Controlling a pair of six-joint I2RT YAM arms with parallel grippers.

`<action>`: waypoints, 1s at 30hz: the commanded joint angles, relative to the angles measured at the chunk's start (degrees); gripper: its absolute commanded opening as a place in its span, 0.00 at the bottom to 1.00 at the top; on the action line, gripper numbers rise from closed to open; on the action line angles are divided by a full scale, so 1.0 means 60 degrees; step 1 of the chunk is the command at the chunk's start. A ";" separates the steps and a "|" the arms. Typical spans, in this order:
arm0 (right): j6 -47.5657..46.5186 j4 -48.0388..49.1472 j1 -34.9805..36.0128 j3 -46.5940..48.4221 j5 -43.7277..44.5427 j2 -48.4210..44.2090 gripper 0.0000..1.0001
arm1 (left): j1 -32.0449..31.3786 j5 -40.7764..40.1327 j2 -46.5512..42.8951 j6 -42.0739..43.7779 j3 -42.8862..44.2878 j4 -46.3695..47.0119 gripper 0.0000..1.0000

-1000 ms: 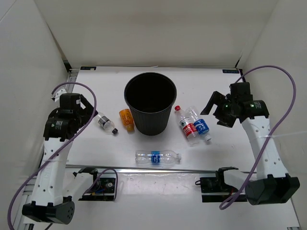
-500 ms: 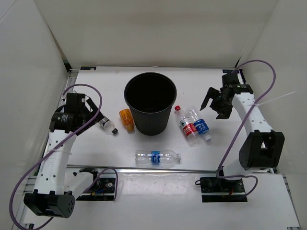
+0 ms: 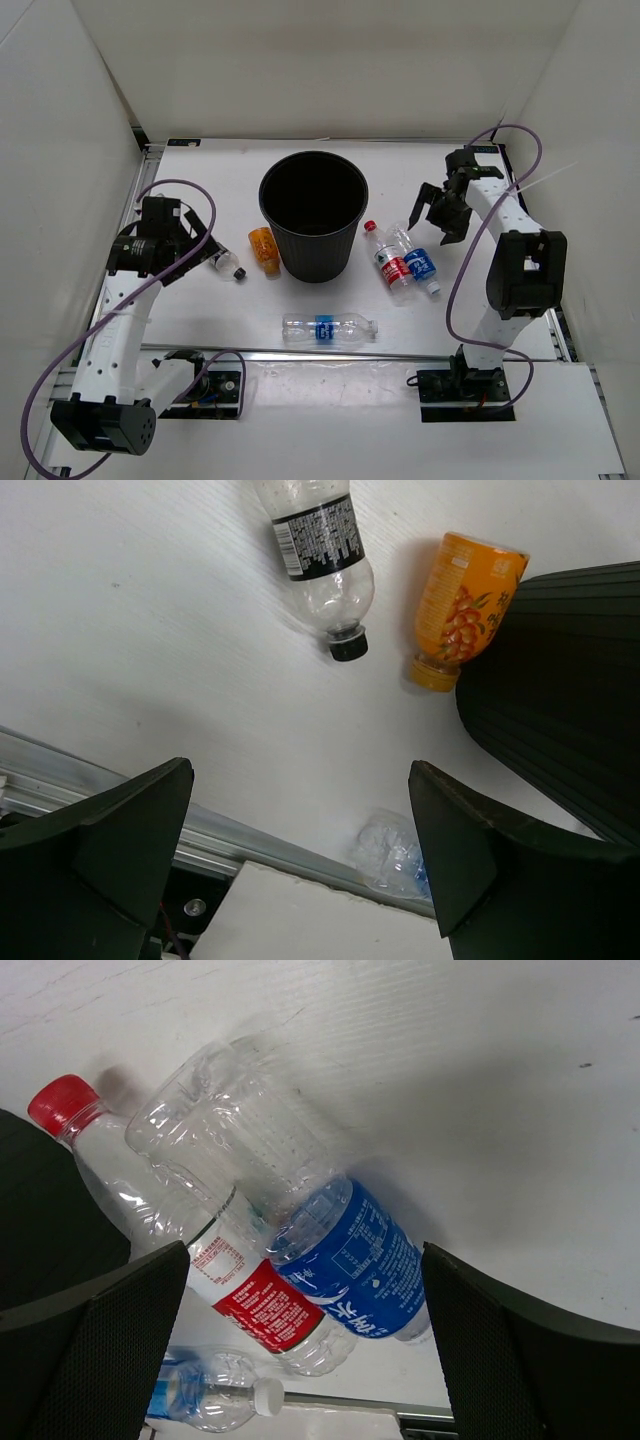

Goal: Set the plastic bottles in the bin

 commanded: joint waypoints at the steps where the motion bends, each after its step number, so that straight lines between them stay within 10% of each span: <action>1: -0.0303 0.0270 0.0140 0.0077 -0.0138 0.0036 1.00 | -0.0032 0.0211 -0.0087 0.0091 -0.0197 0.0040 1.00; 30: 0.0195 0.0460 0.0449 -0.0978 0.0828 0.1559 0.98 | -0.0032 0.0035 -0.0101 -0.0349 -0.0564 -0.0341 1.00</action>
